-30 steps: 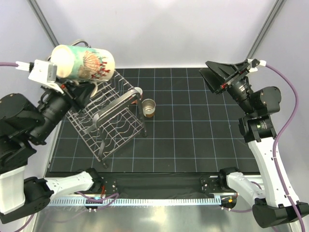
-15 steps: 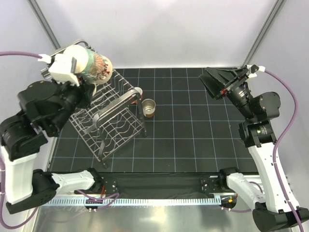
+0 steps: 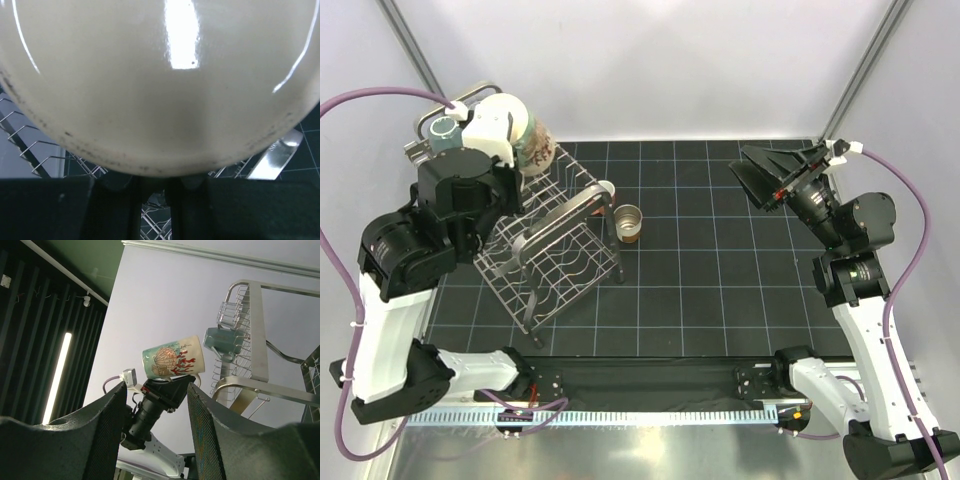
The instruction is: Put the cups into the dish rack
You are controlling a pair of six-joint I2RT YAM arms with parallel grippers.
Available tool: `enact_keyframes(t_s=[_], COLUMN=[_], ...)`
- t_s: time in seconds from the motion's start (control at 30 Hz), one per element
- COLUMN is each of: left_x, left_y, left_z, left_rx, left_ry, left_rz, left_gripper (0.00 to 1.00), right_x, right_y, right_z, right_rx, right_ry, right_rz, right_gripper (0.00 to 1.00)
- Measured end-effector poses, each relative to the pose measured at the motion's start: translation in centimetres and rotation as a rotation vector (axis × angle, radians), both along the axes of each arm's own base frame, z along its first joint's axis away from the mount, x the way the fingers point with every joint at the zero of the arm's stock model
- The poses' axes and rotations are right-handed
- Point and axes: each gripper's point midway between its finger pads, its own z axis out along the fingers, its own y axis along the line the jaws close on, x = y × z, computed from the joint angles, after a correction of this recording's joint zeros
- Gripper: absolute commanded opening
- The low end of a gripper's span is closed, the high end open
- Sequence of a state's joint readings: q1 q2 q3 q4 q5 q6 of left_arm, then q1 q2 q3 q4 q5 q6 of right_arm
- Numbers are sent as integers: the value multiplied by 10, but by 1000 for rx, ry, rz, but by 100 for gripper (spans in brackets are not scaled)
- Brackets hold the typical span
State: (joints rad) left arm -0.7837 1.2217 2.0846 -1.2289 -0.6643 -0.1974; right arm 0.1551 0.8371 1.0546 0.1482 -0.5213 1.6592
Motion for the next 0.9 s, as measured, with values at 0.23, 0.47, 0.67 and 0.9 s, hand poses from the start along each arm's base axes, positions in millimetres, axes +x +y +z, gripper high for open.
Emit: enact_keyframes(t_s=[0.23,0.47,0.67,0.9], left_x=[9,31,52,64], left_y=[31,51,47,47], left_z=[-8,-30,-55,-70], left_rx=[-8,-39,-53,-64], left_ry=[56,171,281,334], left_rz=[128,239,262,292], left_gripper=[0,0,0,0], right_x=[-2,-3,1,13], right_y=[2,4,17,29], right_z=[-1,-4,-12,-28], right_rx=[-5,-12,-21,-33], right_ry=[1,4,36,91], right_rz=[14,32,81,118], right_gripper=[53,53,53,54])
